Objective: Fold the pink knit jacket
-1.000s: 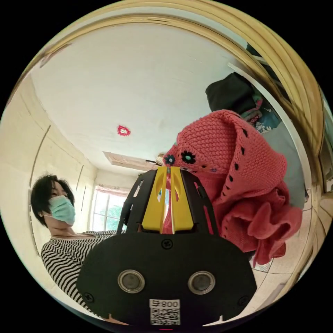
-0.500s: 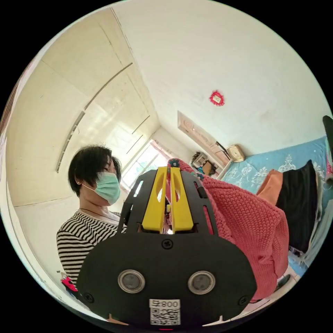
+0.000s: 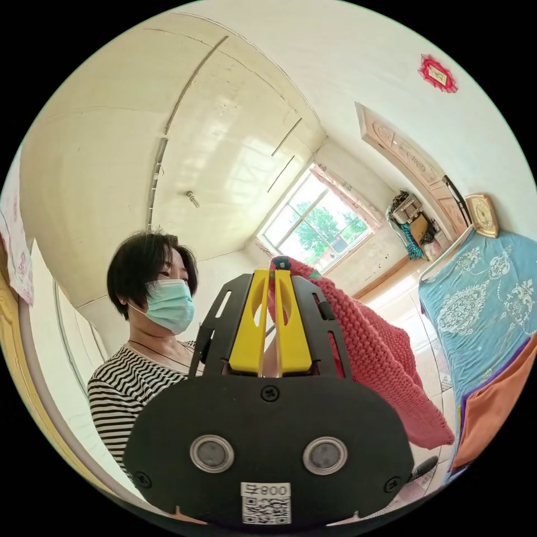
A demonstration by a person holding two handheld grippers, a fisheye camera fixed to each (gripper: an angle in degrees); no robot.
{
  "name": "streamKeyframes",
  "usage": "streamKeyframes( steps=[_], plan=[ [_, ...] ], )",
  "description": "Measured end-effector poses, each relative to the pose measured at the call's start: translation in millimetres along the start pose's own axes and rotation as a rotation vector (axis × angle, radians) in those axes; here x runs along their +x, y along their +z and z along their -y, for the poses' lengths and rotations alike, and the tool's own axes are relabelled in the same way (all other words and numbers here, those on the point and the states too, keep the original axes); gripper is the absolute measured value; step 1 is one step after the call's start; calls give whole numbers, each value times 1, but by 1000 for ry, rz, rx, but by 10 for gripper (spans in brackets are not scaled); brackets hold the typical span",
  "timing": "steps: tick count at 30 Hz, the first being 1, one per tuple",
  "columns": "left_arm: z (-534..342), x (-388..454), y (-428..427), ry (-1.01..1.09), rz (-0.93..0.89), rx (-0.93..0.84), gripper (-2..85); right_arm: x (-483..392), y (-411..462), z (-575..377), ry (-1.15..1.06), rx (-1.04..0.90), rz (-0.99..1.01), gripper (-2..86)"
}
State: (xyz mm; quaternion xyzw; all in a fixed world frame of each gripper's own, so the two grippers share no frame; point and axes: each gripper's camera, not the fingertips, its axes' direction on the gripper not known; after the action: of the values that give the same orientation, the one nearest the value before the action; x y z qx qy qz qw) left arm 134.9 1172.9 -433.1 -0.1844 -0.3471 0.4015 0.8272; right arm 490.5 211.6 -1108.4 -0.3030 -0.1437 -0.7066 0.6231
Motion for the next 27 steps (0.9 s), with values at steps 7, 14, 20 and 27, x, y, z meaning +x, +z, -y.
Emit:
streamKeyframes(
  steps=[7, 14, 20, 27],
  plan=[
    [101, -35, -91, -33, 145, 31, 28, 117, 90, 128, 18, -98, 124, 12],
    [230, -74, -143, -68, 221, -20, 27, 229, 161, 260, 68, -165, 193, 11],
    [346, -96, -152, -50, 206, -25, 28, 249, 184, 351, 21, -167, 189, 11],
    [498, -131, -130, 13, 118, -56, 26, 240, 185, 418, -72, -111, 103, 13]
  ],
)
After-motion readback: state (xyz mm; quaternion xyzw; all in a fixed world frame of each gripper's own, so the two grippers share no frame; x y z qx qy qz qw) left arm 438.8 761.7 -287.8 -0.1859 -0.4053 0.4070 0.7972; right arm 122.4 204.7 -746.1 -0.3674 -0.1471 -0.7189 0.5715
